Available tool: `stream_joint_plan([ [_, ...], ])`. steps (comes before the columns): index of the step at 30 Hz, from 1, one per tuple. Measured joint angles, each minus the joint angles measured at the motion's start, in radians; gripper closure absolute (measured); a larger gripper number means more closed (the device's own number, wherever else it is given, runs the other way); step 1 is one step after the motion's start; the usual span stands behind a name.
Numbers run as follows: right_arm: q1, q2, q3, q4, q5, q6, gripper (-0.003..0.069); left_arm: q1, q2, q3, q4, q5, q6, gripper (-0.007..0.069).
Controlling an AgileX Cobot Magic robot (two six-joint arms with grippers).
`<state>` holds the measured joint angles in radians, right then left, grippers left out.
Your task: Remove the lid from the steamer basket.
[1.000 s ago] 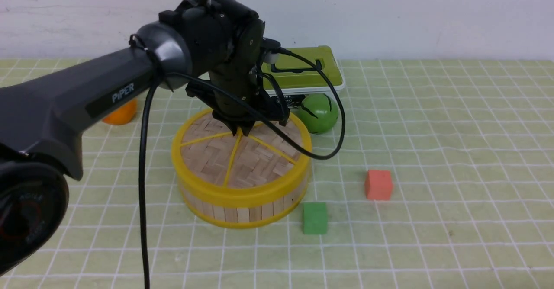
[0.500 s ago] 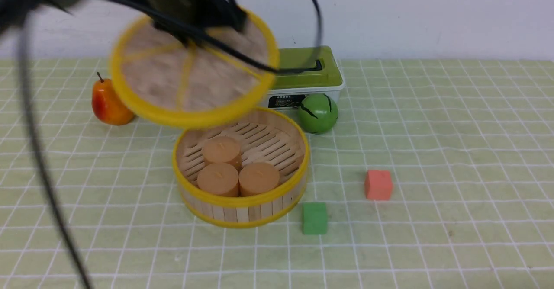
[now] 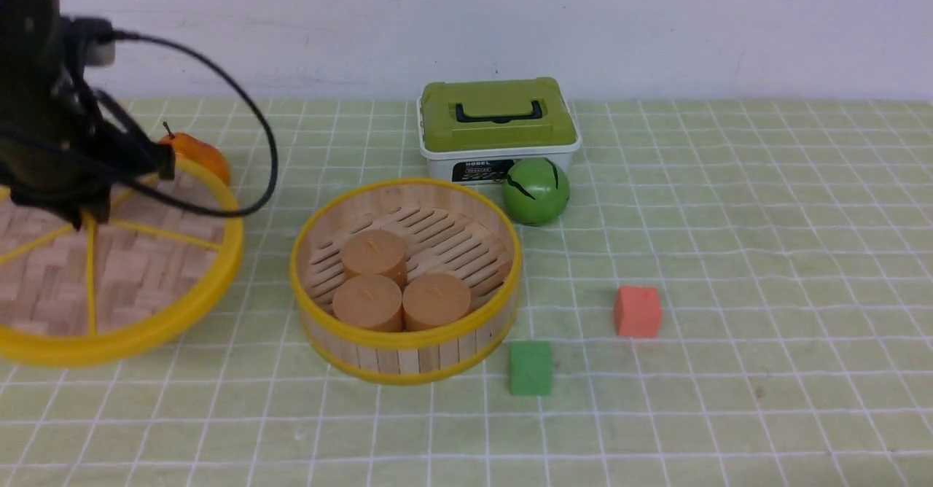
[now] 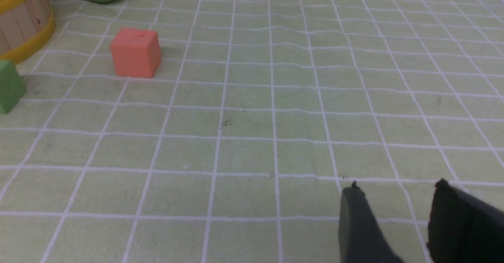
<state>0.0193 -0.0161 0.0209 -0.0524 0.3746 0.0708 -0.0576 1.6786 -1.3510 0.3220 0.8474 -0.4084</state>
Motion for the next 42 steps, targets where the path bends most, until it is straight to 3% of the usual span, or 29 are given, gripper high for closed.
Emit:
stream_joint_plan([
  [5,0.0,0.0,0.0,0.0,0.0,0.0,0.0418,0.016,0.101,0.056,0.004,-0.15,-0.059,0.0517],
  [10,0.0,0.0,0.0,0.0,0.0,0.0,0.0418,0.016,0.161,0.057,-0.002,-0.194,-0.09,0.0514],
  [13,0.0,0.0,0.0,0.0,0.0,0.0,0.0418,0.016,0.168,0.057,-0.012,-0.202,-0.093,0.0466],
  [19,0.0,0.0,0.0,0.0,0.0,0.0,0.0418,0.016,0.102,0.057,-0.015,-0.188,-0.101,0.027],
  [22,0.0,0.0,0.0,0.0,0.0,0.0,0.0418,0.016,-0.019,0.057,-0.029,-0.178,-0.092,0.0252],
  [25,0.0,0.0,0.0,0.0,0.0,0.0,0.0418,0.016,-0.122,0.057,-0.046,-0.176,-0.083,0.0281],
  [32,0.0,0.0,0.0,0.0,0.0,0.0,0.0418,0.016,-0.665,0.126,-0.146,-0.23,0.017,0.0617],
  [33,0.0,0.0,0.0,0.0,0.0,0.0,0.0418,0.016,-0.72,0.151,-0.155,-0.239,0.024,0.0638],
  [42,0.0,0.0,0.0,0.0,0.0,0.0,0.0418,0.016,-1.203,0.579,-0.212,-0.283,0.041,0.0637],
])
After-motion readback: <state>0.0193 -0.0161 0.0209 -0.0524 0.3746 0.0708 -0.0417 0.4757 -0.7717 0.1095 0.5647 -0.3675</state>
